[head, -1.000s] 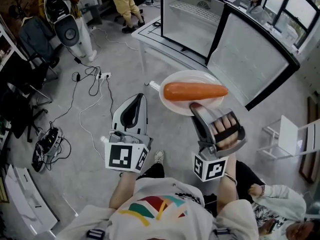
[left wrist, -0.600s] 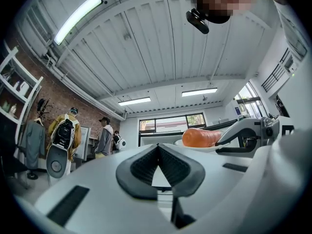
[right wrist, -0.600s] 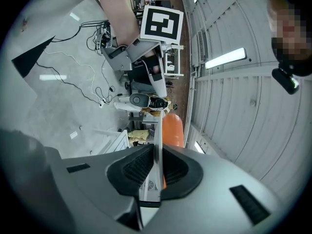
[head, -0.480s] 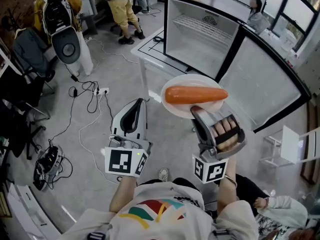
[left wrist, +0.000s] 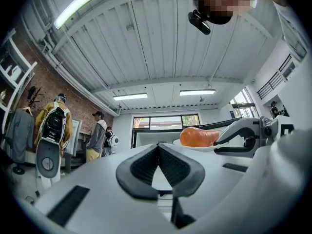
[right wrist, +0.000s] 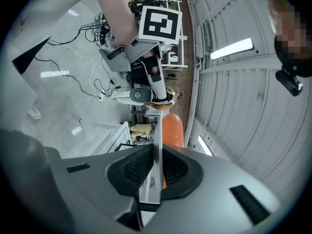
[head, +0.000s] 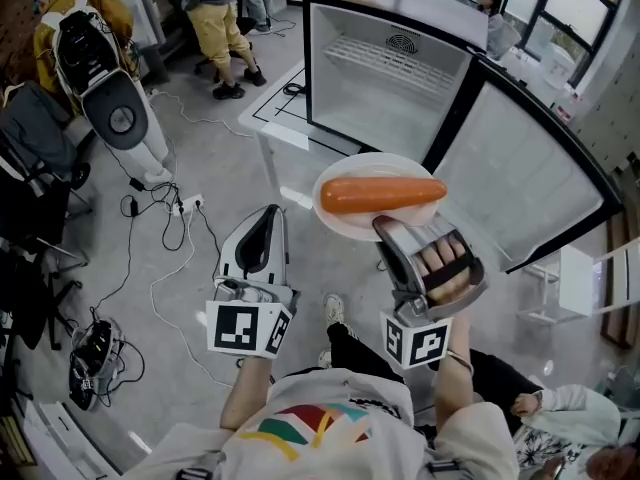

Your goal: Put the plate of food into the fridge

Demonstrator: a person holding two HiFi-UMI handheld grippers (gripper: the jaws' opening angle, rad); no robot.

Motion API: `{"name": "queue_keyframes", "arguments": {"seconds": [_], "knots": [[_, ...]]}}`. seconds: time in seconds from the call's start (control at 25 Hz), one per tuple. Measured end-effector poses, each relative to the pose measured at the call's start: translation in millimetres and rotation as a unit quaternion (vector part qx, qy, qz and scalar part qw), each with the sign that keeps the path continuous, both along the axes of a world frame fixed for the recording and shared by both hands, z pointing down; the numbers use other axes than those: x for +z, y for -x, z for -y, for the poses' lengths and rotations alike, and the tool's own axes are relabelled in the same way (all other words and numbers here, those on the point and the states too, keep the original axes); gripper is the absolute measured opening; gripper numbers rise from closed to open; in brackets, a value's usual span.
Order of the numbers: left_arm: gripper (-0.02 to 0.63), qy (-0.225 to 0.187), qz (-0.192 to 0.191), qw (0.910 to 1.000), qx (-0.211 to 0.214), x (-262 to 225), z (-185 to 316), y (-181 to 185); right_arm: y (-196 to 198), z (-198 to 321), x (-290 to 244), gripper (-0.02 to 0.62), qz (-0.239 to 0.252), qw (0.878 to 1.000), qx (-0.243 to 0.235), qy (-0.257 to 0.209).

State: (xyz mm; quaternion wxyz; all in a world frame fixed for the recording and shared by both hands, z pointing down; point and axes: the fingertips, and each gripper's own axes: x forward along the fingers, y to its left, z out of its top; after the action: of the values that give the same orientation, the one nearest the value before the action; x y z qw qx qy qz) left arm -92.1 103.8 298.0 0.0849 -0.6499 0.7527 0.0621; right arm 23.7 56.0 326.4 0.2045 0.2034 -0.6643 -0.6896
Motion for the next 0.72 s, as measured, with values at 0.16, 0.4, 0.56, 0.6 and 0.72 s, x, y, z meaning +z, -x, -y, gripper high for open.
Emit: {"name": "queue_keyframes", "arguments": {"seconds": [0.16,0.4,0.56,0.6,0.72], "knots": [[0.006,-0.004,0.004,1.0000,0.006,0.2,25.0,10.2,12.9,26.2,3.6,0.038,-0.001,1.000,0.003,0.000],[0.006,-0.007,0.015,0.9998,0.008,-4.9,68.9,31.9,39.1,75.9,-1.0,0.038,0.005,1.000,0.001,-0.009],[0.006,-0.013,0.021,0.9997,0.010,-8.5,102.3,51.9,61.6,106.8,-3.6,0.038,0.011,1.000,-0.001,-0.012],[0.006,-0.013,0.022,0.9996,0.012,-8.7,111.6,56.6,67.1,115.2,-3.6,0.038,0.011,1.000,-0.002,-0.012],[0.006,-0.016,0.024,0.9995,0.014,-10.0,139.4,70.4,81.5,142.0,-3.6,0.038,0.010,1.000,0.000,-0.012]]}}
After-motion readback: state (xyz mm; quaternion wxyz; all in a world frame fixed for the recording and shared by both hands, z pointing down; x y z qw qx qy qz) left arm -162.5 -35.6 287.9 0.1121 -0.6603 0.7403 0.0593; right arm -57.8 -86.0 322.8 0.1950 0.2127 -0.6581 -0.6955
